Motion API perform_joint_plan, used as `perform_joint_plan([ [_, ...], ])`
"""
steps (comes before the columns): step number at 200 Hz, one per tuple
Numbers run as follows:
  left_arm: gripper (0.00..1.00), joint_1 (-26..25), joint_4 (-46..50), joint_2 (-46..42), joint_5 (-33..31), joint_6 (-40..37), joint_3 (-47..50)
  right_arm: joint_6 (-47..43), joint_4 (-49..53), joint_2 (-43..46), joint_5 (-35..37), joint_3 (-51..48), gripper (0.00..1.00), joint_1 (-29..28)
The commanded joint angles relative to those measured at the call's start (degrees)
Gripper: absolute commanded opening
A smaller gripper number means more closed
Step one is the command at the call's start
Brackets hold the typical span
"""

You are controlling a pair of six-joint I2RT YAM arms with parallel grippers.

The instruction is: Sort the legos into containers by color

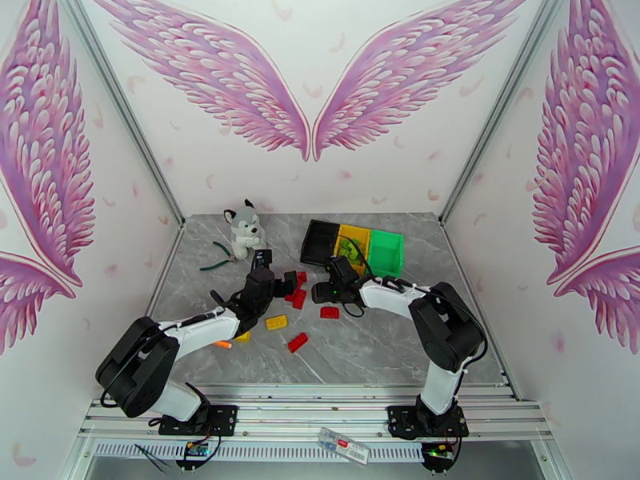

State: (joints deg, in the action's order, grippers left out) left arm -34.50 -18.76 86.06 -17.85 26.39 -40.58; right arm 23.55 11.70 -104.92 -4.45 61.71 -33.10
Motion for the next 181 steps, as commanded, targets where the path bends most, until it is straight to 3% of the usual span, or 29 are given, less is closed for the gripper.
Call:
perform_joint_plan([
  [1, 0.98, 0.11, -0.22, -1.51, 0.49, 0.59, 0.81, 2.2, -2.86, -1.33, -3.46, -1.32, 0.79, -1.08],
  [138, 0.98, 0.05, -1.67, -3.86, 1.76, 1.25, 3.47, 8.2, -4.5, 5.94, -1.77, -13.47, 0.78, -8.76],
  [181, 0.98, -0.11, -2.92, -4.15, 2.54, 1.98, 4.48, 8.85, 2.43, 6.21, 9.11, -11.98, 0.71, -12.99],
])
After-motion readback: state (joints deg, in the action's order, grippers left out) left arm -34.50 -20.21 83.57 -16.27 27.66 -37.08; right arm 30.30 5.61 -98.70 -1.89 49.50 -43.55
